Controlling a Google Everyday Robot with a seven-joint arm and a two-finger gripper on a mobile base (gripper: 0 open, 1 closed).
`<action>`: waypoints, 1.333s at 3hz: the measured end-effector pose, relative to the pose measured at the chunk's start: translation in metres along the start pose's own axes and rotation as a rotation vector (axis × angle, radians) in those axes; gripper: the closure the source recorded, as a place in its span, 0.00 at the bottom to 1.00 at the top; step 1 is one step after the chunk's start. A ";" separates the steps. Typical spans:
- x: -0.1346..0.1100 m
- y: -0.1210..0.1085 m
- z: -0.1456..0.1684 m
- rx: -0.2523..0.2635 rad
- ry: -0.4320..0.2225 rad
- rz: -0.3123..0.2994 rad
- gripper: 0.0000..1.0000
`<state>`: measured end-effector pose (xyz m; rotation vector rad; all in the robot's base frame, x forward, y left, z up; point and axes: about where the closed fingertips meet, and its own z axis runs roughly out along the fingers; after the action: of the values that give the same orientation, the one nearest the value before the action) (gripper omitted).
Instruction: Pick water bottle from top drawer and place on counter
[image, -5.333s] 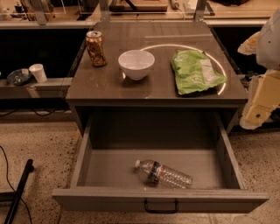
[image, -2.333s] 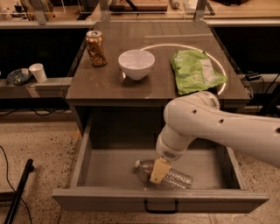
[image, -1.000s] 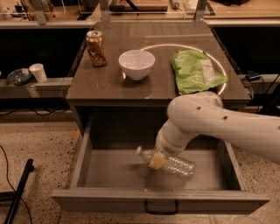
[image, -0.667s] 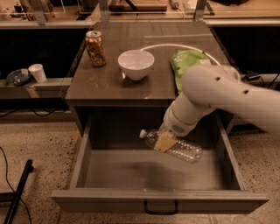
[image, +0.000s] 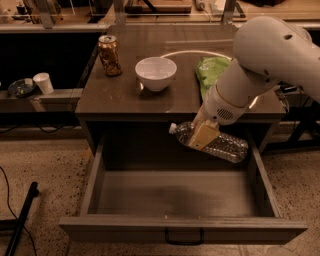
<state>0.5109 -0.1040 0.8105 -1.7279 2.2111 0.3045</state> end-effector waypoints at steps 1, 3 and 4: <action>-0.011 -0.003 -0.021 0.007 -0.082 -0.033 1.00; -0.073 -0.001 -0.114 -0.063 -0.505 -0.260 1.00; -0.116 0.001 -0.149 -0.123 -0.725 -0.320 1.00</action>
Offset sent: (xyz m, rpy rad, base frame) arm 0.0024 0.0191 0.1733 0.6221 -0.2148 0.3237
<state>0.5177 -0.0522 0.9918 -1.6409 1.4057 0.8423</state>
